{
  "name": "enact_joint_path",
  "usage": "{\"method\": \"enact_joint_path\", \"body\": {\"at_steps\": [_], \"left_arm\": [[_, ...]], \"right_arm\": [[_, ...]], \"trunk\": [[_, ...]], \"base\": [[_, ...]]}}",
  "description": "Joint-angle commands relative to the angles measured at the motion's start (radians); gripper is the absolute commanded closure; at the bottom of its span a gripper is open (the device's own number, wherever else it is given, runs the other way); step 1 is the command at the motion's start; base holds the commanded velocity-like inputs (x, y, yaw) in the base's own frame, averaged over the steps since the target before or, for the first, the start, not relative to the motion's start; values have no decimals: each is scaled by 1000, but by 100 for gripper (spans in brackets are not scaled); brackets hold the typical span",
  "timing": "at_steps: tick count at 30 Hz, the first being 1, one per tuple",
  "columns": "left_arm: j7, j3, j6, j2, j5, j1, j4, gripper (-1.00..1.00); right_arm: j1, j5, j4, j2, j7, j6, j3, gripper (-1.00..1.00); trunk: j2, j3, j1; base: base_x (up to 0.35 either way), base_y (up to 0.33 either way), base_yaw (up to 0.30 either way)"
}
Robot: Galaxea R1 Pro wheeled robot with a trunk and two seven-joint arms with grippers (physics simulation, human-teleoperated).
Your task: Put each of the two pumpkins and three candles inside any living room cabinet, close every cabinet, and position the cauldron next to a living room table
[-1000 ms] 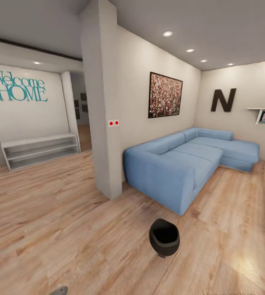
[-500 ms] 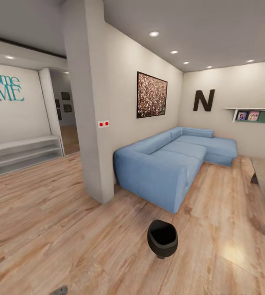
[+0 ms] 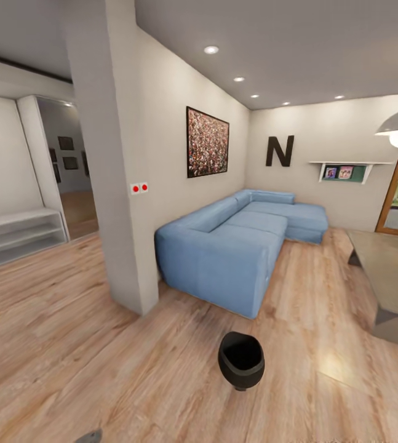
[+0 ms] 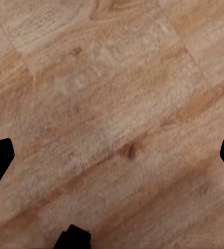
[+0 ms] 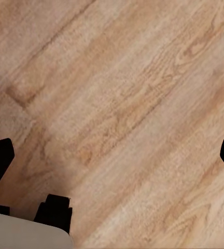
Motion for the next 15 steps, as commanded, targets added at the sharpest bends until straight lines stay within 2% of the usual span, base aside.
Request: {"method": "enact_joint_path", "body": {"at_steps": [1, 15], "left_arm": [[1, -8, -1, 0, 6, -1, 1, -100], [1, -8, -1, -3, 6, 0, 1, -100]], "right_arm": [[-1, -10, 2, 0, 5, 1, 9, -100], [-1, -10, 2, 1, 5, 1, 10, -100]], "trunk": [[-1, -1, 0], [-1, -1, 0]], "base": [[129, 315, -283], [145, 315, -293]]}}
